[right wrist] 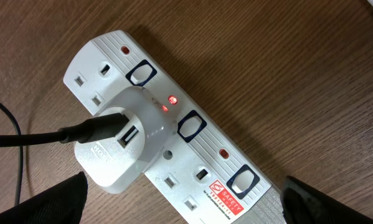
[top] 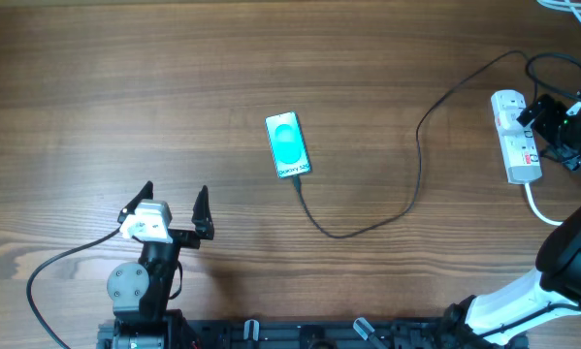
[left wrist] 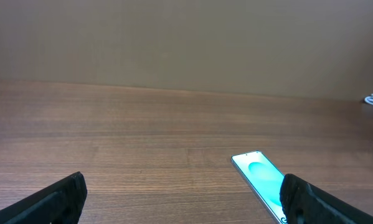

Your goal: Plug charger to phone and switch on socket

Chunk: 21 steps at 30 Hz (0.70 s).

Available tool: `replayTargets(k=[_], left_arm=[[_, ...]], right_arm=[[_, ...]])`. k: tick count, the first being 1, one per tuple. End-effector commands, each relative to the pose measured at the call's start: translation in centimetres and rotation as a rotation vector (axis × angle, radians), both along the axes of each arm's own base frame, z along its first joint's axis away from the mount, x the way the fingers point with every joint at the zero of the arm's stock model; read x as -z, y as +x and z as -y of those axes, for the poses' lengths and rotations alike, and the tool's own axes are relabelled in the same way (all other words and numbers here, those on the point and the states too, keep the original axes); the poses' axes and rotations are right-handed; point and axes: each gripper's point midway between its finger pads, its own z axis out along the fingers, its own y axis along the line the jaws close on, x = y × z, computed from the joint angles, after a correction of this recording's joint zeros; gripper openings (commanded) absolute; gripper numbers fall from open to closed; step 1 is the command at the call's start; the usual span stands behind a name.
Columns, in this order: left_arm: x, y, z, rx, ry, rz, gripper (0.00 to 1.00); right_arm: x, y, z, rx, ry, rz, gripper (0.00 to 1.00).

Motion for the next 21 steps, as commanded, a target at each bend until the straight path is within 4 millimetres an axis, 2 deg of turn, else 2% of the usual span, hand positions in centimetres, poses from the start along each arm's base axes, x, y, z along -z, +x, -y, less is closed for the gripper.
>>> replayTargets(k=[1, 6, 8, 9, 12, 17, 21], left_arm=[[0.2, 0.0, -0.1, -0.006, -0.009, -0.001, 1.0], [0.2, 0.0, -0.1, -0.006, -0.009, -0.002, 1.0], [0.2, 0.0, -0.1, -0.006, -0.009, -0.002, 1.0], [0.2, 0.0, -0.1, -0.006, -0.009, -0.002, 1.0], [0.2, 0.0, -0.1, -0.006, -0.009, -0.002, 1.0], [0.2, 0.0, -0.1, -0.006, -0.009, -0.002, 0.99], [0.2, 0.0, -0.1, -0.006, -0.009, -0.002, 1.0]], right_arm=[[-0.4, 0.1, -0.2, -0.023, -0.003, 0.012, 1.0], [-0.3, 0.1, -0.2, -0.023, -0.003, 0.011, 1.0], [-1.4, 0.2, -0.2, -0.024, -0.017, 0.032, 1.0], [-2.5, 0.3, -0.2, -0.025, -0.031, 0.056, 1.0], [-8.4, 0.6, -1.3, -0.05, -0.105, 0.176, 1.0], [-13.6, 1.7, -6.0, -0.159, -0.155, 0.293, 1.0], [-17.2, 1.7, -9.0, -0.223, -0.187, 0.38, 1.0]])
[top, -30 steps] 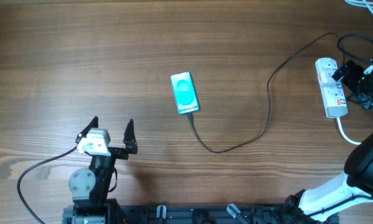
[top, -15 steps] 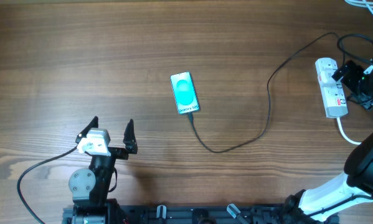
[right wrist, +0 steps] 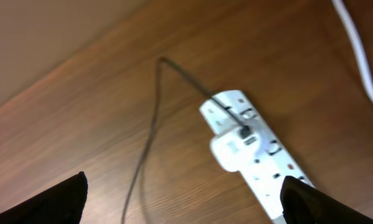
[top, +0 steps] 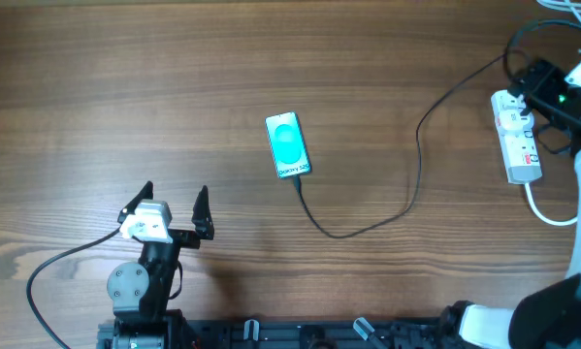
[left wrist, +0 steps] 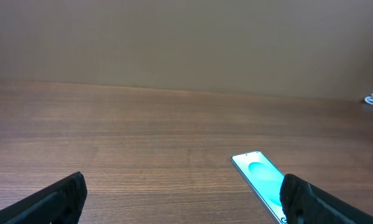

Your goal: Plug charger to phone and switch on socket

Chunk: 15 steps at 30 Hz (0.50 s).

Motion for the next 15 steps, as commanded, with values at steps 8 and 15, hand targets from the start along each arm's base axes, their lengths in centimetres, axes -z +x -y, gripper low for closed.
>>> replayTargets(k=[8, 15], left_arm=[[0.2, 0.0, 0.0, -0.005, -0.009, -0.002, 1.0], [0.2, 0.0, 0.0, -0.005, -0.009, -0.002, 1.0]], right_arm=[[-3.8, -1.6, -8.8, -0.253, -0.116, 0.069, 0.99], [10.8, -3.4, -15.8, -0.496, -0.041, 0.111, 1.0]])
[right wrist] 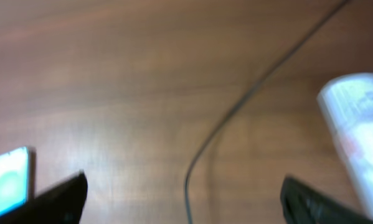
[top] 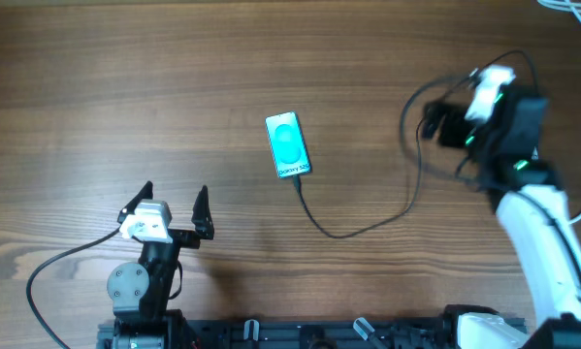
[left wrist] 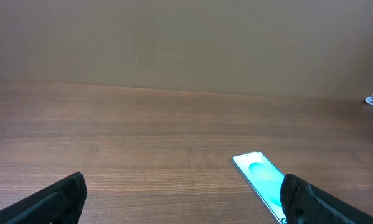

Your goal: Plug charger to phone and switch on socket

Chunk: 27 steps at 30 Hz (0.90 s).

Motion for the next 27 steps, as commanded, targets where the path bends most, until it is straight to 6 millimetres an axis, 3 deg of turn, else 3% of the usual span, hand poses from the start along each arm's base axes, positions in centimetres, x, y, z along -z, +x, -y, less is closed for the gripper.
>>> replayTargets(k=[1, 4, 11, 16, 22, 27], left_arm=[[0.3, 0.0, 0.0, -0.005, -0.009, -0.003, 1.0], [0.3, 0.0, 0.0, -0.005, -0.009, -0.003, 1.0], [0.3, 0.0, 0.0, -0.005, -0.009, -0.003, 1.0], [0.3, 0.0, 0.0, -0.005, -0.009, -0.003, 1.0], [0.3, 0.0, 0.0, -0.005, -0.009, -0.003, 1.0], [0.3, 0.0, 0.0, -0.005, -0.009, -0.003, 1.0]], right_arm=[[5.3, -2.5, -2.5, -0.112, 0.053, 0.013, 1.0], [8.2, -4.7, -2.5, -0.108, 0.045, 0.033, 1.0], [8.7, -8.2, -2.4, -0.1, 0.008, 0.221, 1.0], [9.3, -10.7, -2.4, -0.102, -0.003, 0.243, 1.0], [8.2, -11.8, -2.1, -0.082, -0.017, 0.254, 1.0], [6.1, -12.6, -1.9, -0.071, -0.035, 0.325, 1.0]])
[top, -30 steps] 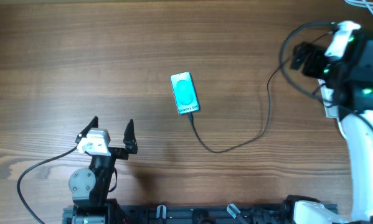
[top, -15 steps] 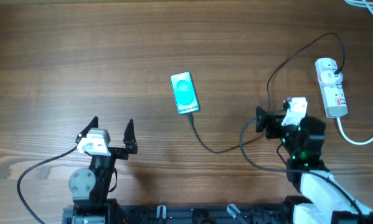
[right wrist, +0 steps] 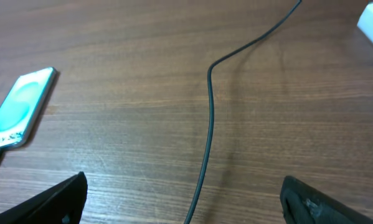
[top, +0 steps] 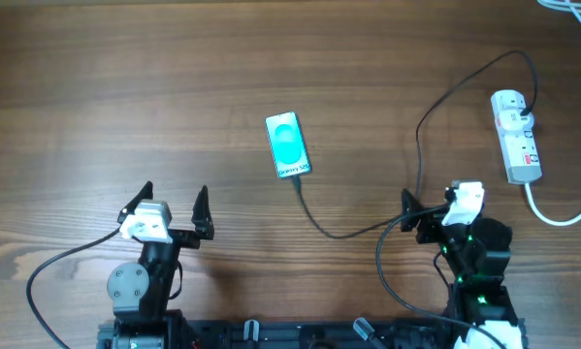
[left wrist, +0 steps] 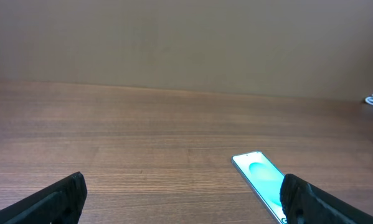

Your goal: Plug charger to phone and switch on socket

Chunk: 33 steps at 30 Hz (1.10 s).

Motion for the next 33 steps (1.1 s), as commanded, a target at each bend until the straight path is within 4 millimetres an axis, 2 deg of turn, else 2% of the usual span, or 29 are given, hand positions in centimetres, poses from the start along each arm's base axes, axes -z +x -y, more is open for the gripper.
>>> replayTargets(k=[1, 2, 12, 16, 33], left_arm=[[0.2, 0.0, 0.0, -0.005, -0.009, -0.002, 1.0], [0.3, 0.0, 0.0, -0.005, -0.009, -0.003, 1.0], [0.2, 0.0, 0.0, -0.005, -0.009, -0.002, 1.0], [0.2, 0.0, 0.0, -0.005, -0.009, -0.002, 1.0], [0.2, 0.0, 0.0, -0.005, -0.009, -0.002, 1.0]], right_arm=[[-1.6, -0.3, 0.4, 0.014, -0.034, 0.067, 1.0], [-1.8, -0.5, 0.4, 0.019, -0.036, 0.075, 1.0], [-10.7, -1.4, 0.4, 0.026, -0.053, 0.462, 1.0], [-10.7, -1.5, 0.2, 0.027, 0.002, 0.451, 1.0], [-10.7, -1.5, 0.2, 0.027, 0.002, 0.451, 1.0]])
